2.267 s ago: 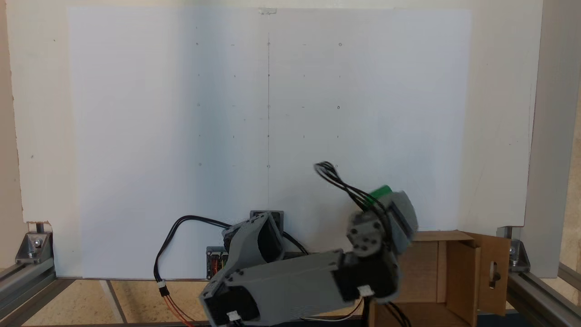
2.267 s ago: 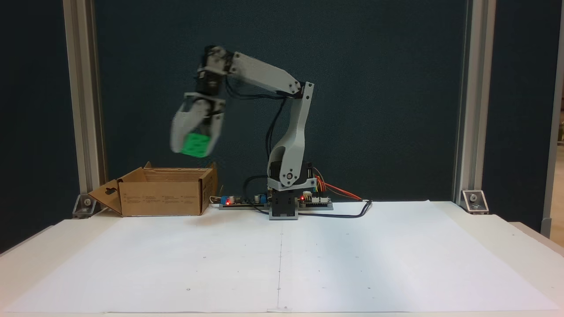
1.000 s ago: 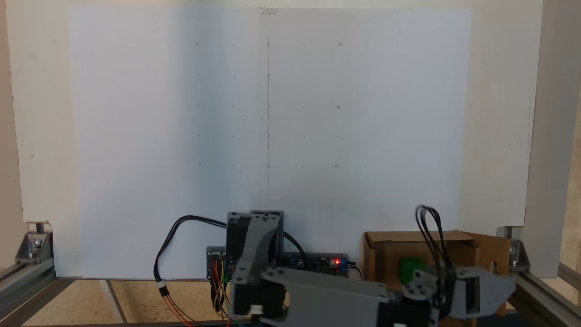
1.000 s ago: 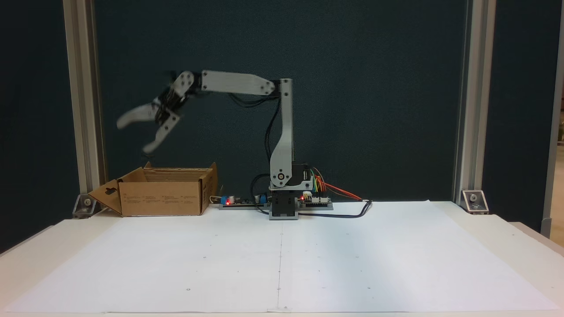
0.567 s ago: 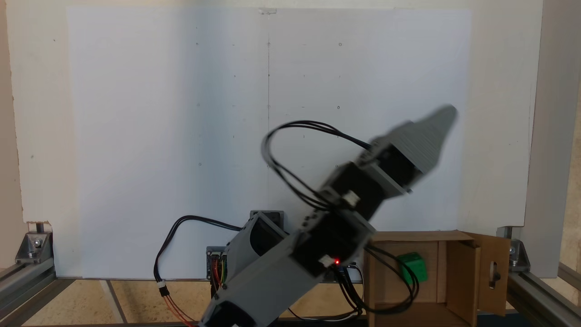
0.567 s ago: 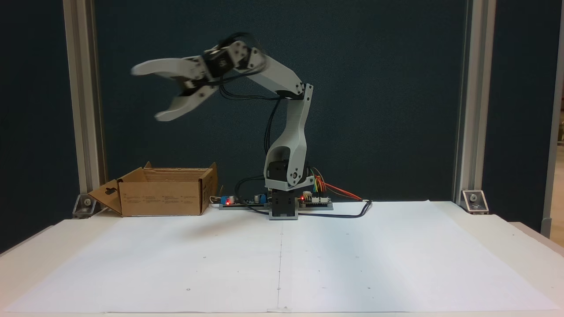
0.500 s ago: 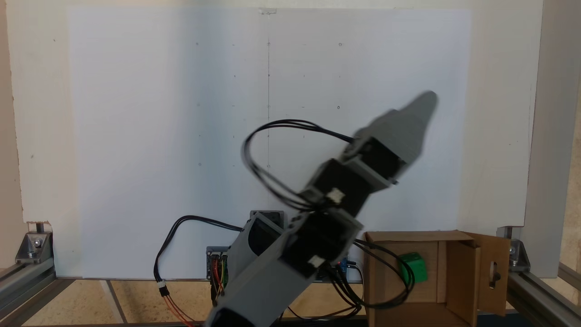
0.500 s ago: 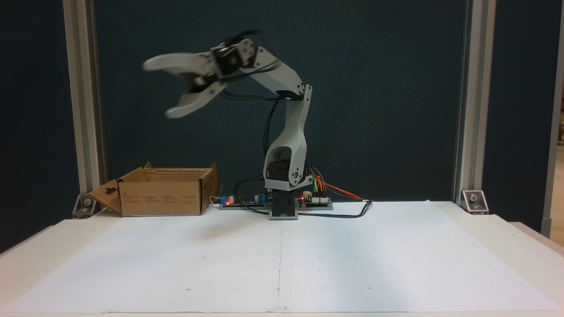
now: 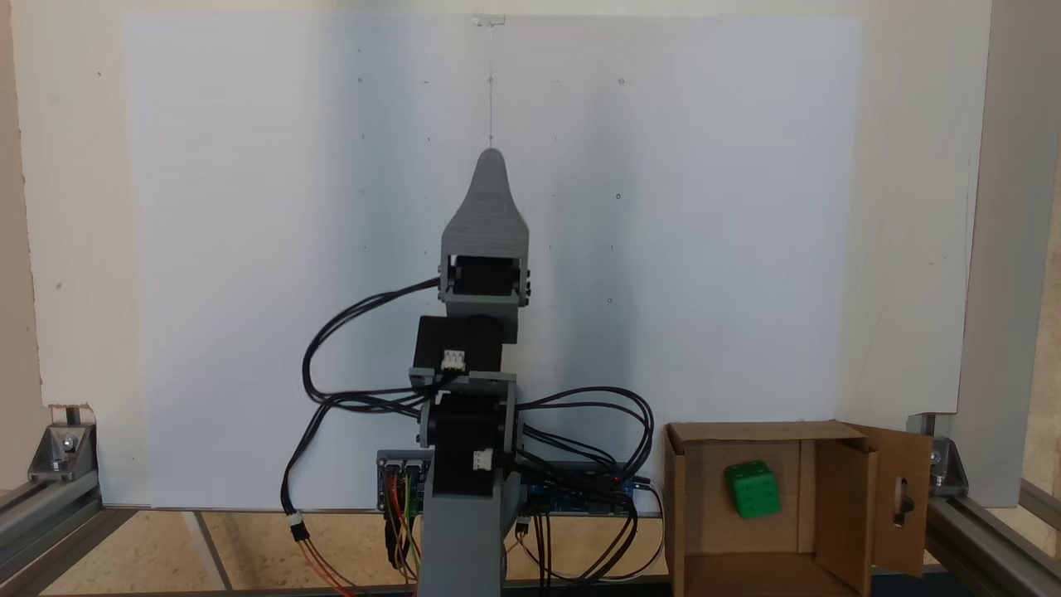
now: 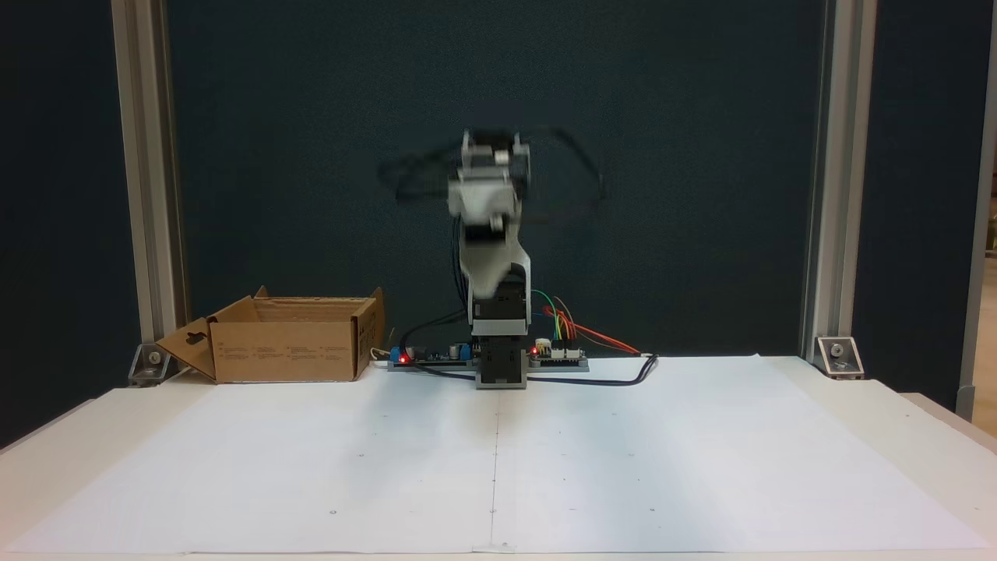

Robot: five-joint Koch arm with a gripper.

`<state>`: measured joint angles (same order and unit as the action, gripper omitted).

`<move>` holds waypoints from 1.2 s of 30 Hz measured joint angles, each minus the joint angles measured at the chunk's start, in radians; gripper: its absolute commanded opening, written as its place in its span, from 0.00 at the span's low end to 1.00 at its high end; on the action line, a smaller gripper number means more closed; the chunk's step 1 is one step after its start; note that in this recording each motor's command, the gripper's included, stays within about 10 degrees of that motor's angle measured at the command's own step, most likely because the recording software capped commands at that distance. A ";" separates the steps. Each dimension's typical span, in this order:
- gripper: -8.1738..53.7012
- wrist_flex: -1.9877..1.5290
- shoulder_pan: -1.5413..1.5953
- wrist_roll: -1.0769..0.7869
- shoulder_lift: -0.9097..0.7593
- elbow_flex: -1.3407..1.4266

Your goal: Grasp a green dice and put it in the bin.

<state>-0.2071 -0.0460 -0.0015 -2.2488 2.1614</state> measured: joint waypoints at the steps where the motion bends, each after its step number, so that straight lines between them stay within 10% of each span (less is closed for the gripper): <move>1: 0.85 0.044 0.006 0.000 -0.003 0.066; 36: 0.83 1.508 -0.009 0.000 -0.005 0.799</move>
<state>1.3008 -0.0552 -0.0015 -2.2534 2.9606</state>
